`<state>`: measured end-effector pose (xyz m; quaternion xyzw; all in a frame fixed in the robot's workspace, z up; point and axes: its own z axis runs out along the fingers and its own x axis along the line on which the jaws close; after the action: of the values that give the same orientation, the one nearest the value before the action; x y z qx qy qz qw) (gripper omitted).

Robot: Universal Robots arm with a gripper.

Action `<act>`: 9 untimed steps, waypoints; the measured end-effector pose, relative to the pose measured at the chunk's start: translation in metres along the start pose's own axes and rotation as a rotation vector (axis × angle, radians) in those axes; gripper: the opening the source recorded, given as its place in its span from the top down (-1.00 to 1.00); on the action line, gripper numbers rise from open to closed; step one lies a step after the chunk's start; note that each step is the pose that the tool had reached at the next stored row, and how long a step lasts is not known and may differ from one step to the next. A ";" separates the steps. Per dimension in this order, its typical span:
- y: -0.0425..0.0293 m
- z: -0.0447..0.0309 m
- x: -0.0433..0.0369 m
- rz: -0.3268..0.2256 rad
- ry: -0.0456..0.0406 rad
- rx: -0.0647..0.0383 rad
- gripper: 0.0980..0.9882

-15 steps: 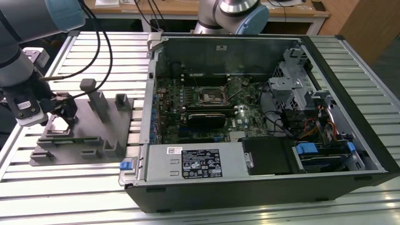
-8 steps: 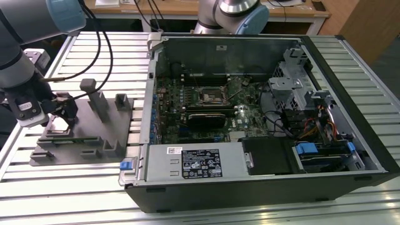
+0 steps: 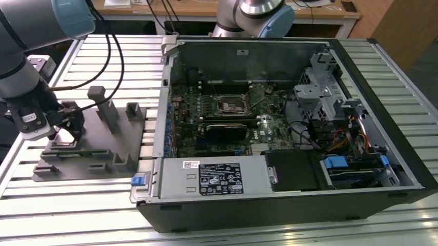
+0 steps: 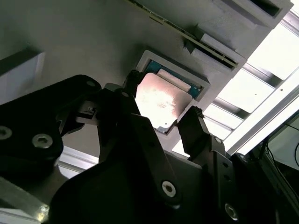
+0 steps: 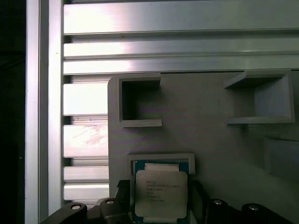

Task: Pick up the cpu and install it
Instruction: 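Pick up the cpu and move it towards the insertion slot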

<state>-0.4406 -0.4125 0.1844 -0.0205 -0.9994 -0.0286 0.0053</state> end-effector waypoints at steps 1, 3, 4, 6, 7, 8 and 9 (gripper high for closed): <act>0.0000 0.0001 0.0000 0.000 -0.0001 0.000 -0.18; 0.0000 0.0001 0.0000 0.000 -0.0002 0.000 -0.18; 0.0000 0.0001 0.0000 0.000 -0.0002 0.000 -0.15; 0.0000 0.0001 0.0000 0.000 -0.0001 0.000 -0.15; 0.0000 0.0001 0.0000 0.000 -0.0001 0.000 0.00; 0.0000 0.0001 0.0000 0.000 -0.0003 0.000 0.00; 0.0000 -0.0003 -0.0001 -0.001 -0.0003 0.000 0.00</act>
<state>-0.4405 -0.4124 0.1847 -0.0202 -0.9994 -0.0287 0.0051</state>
